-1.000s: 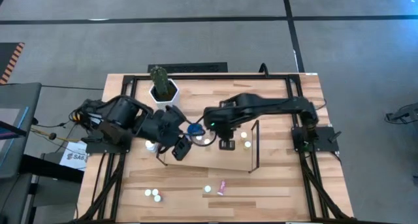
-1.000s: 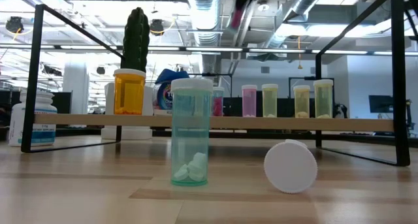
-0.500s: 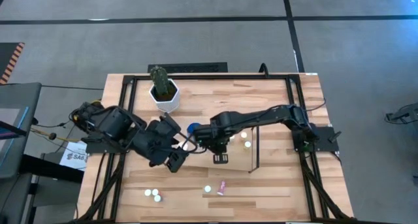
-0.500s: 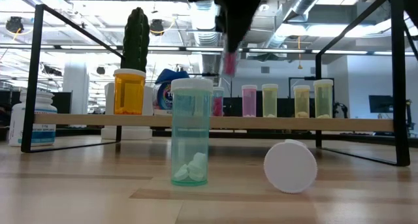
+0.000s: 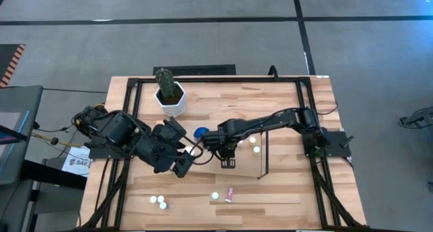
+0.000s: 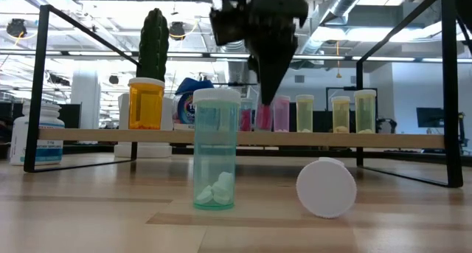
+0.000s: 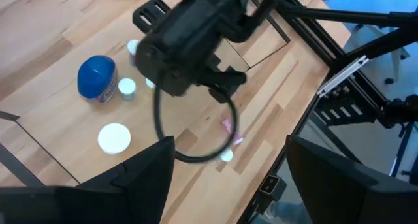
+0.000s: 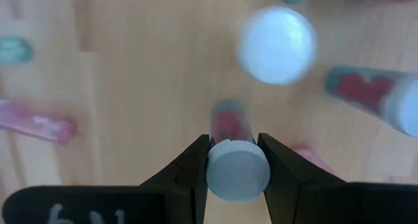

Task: Pick and place medicine bottles onto shelf by color
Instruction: Put the blue pill bottle on the shelf

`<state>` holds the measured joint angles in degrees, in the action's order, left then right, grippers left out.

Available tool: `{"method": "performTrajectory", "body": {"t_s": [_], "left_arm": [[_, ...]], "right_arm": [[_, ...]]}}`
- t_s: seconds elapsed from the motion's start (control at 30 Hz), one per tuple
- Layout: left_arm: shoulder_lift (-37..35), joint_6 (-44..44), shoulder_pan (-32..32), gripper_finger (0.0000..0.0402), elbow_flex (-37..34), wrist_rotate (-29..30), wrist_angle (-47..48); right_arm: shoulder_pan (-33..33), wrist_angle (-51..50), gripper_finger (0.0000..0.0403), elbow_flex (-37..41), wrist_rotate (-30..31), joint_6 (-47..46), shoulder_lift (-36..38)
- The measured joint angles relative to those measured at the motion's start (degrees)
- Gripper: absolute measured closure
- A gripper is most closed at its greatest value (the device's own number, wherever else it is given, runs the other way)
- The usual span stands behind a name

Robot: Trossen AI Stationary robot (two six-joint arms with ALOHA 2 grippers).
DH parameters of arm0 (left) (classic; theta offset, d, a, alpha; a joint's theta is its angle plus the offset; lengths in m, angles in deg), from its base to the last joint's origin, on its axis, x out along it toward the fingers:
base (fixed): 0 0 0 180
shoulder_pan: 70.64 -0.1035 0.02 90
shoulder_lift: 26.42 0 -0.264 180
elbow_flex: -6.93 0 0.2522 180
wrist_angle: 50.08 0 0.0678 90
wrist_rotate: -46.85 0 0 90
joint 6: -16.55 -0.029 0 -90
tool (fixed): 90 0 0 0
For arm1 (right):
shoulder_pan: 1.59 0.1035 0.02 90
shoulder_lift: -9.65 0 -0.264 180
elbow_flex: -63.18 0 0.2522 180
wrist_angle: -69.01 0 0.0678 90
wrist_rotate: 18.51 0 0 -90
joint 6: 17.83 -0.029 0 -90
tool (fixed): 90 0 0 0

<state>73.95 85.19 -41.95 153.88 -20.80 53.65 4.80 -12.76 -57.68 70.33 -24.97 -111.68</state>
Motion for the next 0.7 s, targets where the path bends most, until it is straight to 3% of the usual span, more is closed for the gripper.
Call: {"method": "performTrajectory", "body": {"t_s": [0.47,0.7], "left_arm": [[0.0,0.8,0.0,0.0126,0.0,1.0,0.0],[0.0,0.8,-0.3,0.0126,0.0,1.7,0.0]], "right_arm": [[-2.4,4.5,0.0273,3.7,0.0,0.1,0.2],[-2.5,4.5,0.0229,3.9,0.2,0.4,-0.1]]}}
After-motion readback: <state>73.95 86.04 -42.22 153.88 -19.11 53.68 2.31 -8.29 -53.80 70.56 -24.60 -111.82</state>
